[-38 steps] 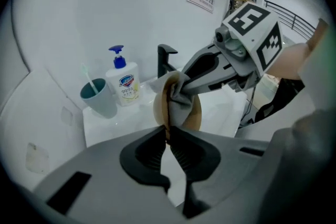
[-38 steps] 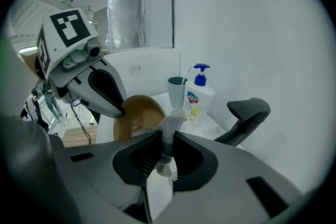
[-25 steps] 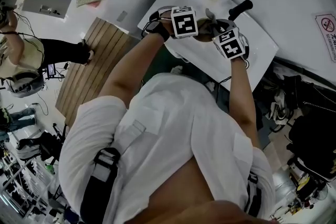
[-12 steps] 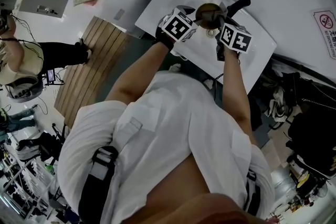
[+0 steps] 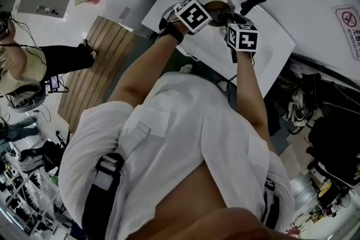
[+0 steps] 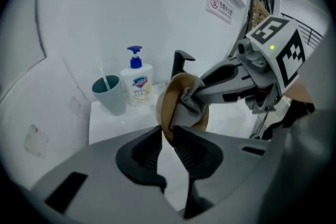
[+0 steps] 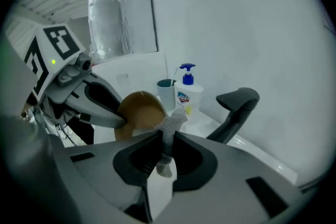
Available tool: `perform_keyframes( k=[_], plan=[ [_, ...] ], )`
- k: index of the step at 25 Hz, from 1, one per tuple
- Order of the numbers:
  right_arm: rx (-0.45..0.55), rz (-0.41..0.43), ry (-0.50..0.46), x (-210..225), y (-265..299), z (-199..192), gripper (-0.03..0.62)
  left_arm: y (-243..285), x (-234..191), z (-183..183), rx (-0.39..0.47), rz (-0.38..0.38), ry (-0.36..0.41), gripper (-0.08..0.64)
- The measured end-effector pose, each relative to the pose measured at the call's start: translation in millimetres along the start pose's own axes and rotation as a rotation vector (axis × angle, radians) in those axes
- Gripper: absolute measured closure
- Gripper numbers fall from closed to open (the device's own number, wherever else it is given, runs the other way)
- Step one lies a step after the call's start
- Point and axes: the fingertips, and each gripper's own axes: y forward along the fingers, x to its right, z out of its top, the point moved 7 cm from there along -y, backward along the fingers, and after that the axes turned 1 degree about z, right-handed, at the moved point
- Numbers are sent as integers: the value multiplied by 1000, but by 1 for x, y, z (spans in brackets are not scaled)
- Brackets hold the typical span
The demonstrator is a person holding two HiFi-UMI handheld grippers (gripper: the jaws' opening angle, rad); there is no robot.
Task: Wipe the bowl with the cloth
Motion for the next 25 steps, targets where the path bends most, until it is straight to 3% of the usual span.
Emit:
perform_keyframes(
  k=[5,11,14,18,19,22,25],
  plan=[
    [-46,32,-266,-12,0,4,523,1,9,-1,-118,-45,156,483],
    [-100,54,-497,-23,-2,6,525,-1,14,0,-161,-83,302,479],
    [-109,64,-511,-26,-3,5,525,-1,16,0,-169,-99,325,479],
    [-42,80,-323,-17,-5,8,528,-3,7,3,-92,-87,168,511],
    [-34,75,-304,-16,-5,9,528,-3,7,4,-67,-74,158,511],
    [-84,36,-420,-18,-6,7,529,-5,16,8,2,-26,242,480],
    [-124,17,-553,-24,-5,6,531,-6,19,8,28,20,262,454]
  ],
)
